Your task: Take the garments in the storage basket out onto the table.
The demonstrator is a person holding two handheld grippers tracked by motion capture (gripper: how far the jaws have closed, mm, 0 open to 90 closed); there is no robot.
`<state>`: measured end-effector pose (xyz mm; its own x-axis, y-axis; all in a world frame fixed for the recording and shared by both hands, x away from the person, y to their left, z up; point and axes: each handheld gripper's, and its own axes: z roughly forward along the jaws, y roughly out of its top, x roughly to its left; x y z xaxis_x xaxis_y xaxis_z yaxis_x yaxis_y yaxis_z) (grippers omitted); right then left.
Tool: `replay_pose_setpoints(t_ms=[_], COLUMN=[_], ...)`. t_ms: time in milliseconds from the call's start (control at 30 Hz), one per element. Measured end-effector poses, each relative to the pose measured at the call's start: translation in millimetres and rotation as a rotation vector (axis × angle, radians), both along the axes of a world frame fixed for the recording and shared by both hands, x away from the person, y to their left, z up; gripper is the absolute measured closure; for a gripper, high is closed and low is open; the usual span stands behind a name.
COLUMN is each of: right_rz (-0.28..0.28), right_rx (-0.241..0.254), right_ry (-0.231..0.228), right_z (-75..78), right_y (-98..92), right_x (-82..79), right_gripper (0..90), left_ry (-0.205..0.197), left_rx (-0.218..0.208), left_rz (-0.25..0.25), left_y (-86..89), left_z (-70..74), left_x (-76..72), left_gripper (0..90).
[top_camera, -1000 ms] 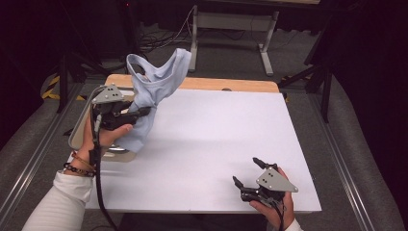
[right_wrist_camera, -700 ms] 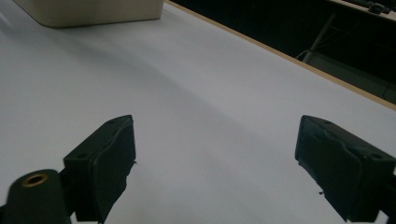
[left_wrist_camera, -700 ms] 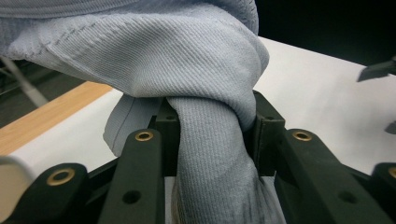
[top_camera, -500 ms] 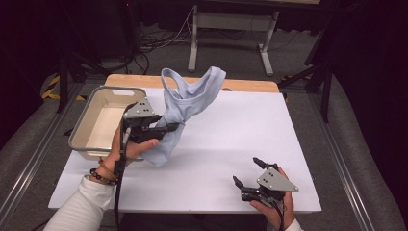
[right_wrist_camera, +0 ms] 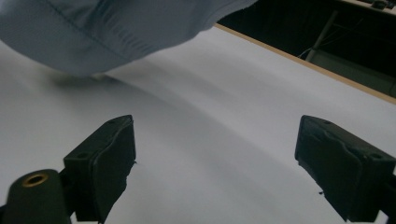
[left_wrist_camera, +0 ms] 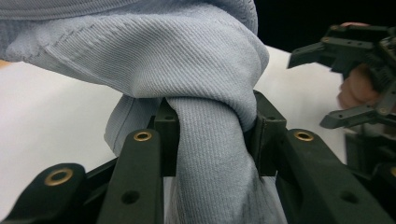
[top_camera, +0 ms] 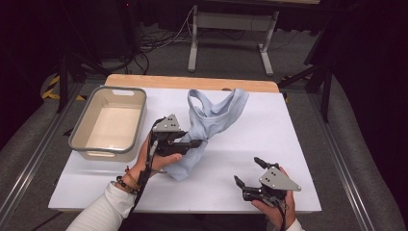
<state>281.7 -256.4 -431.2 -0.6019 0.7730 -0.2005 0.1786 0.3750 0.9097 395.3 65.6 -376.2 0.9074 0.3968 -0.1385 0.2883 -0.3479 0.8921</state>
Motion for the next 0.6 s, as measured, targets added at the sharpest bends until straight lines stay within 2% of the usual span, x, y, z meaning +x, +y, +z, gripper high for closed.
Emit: replay_pose_setpoints(t_ms=[133, 200, 433, 600], right_rz=[-0.004, -0.011, 0.003, 0.009], right_rx=[0.046, 0.052, 0.049, 0.054], right_ry=[0.016, 0.018, 0.036, 0.047], right_z=[1.2, 1.0, -1.5, -2.2], right_y=[-5.1, -6.1, -3.0, -2.8], right_x=[1.7, 2.2, 4.4, 5.9], right_gripper=[12.8, 12.8, 12.7, 12.7], left_ry=[0.017, 0.015, 0.046, 0.090], left_rx=[-0.012, -0.013, -0.037, -0.051], left_rz=[0.005, 0.011, 0.005, 0.020], left_y=[-7.5, -10.2, -16.6, -21.5], left_z=[-10.5, -15.2, -28.3, -36.2], left_x=[-3.5, -4.5, -0.3, 3.2], left_gripper=[62.7, 62.4, 60.4, 58.2])
